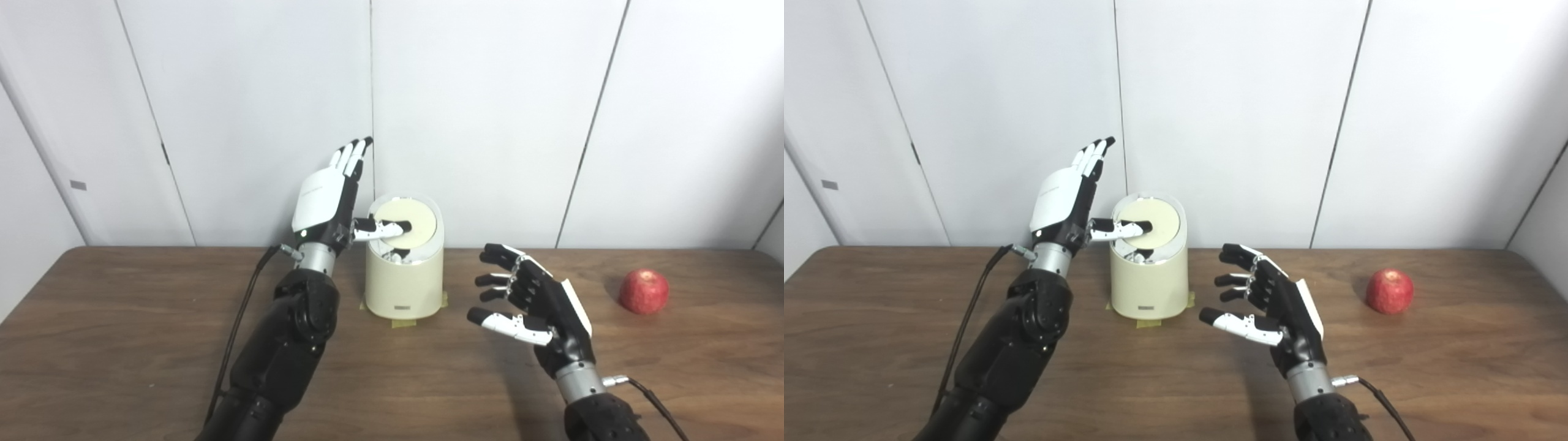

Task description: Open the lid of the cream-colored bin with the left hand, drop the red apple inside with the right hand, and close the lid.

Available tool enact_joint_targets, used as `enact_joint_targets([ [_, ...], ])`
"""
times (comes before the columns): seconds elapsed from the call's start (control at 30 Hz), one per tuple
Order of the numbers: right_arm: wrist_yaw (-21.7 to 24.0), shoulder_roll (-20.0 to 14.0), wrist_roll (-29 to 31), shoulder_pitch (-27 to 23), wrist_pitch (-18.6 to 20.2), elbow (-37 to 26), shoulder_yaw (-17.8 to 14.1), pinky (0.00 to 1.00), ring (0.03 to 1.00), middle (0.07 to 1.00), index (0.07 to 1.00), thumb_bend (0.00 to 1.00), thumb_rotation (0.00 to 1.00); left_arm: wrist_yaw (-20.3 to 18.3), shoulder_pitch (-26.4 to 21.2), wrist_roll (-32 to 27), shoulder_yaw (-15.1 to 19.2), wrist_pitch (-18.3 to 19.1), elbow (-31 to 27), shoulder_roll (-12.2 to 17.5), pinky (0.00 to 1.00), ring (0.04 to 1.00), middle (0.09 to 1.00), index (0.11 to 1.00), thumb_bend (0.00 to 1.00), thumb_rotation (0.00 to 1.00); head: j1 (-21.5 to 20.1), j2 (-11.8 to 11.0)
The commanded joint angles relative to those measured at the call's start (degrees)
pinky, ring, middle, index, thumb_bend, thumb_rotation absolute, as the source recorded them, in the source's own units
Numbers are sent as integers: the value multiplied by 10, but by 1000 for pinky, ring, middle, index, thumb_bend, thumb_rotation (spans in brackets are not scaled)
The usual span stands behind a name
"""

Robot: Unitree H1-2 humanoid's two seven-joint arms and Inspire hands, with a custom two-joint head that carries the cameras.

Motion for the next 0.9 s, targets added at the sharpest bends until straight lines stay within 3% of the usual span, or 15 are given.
enact_joint_targets([
  [0.0, -3, 3, 0, -19, -19, -24, 0, 535, 637, 769, 744, 811, 170, 21, -38, 13, -4, 3, -8, 6, 933, 1000, 1000, 1000, 923, 241, -1, 1],
  [0.13, -3, 4, 3, -19, -21, -25, -1, 531, 636, 765, 744, 806, 163, 16, -37, 34, -20, 25, -5, 10, 912, 1000, 1000, 1000, 935, 165, -1, 2],
  [0.3, -2, 4, 2, -19, -20, -26, 0, 536, 632, 765, 745, 806, 169, -4, -39, 106, -69, 87, -10, 27, 862, 985, 1000, 1000, 971, 140, 0, 4],
  [0.4, -2, 4, 2, -19, -18, -28, 0, 531, 629, 766, 744, 804, 168, -42, -44, 137, -97, 125, -14, 39, 869, 993, 1000, 1000, 981, 159, 1, 6],
  [0.5, -2, 4, 1, -20, -22, -28, 1, 523, 624, 768, 745, 800, 165, -82, -48, 171, -127, 156, -25, 55, 958, 1000, 1000, 1000, 999, 136, 1, 6],
  [0.63, -2, 2, -3, -21, -21, -28, 1, 525, 625, 768, 744, 794, 161, -151, -54, 228, -171, 193, -39, 78, 995, 990, 1000, 1000, 1000, 114, 3, 9],
  [0.77, -2, 2, -3, -22, -24, -27, 2, 521, 623, 770, 742, 791, 161, -200, -60, 285, -205, 226, -37, 89, 919, 938, 1000, 1000, 1000, 109, 3, 11],
  [0.87, -4, 4, -4, -20, -23, -30, 2, 523, 622, 768, 743, 791, 163, -217, -57, 296, -210, 231, -46, 93, 938, 933, 1000, 1000, 1000, 121, 3, 12],
])
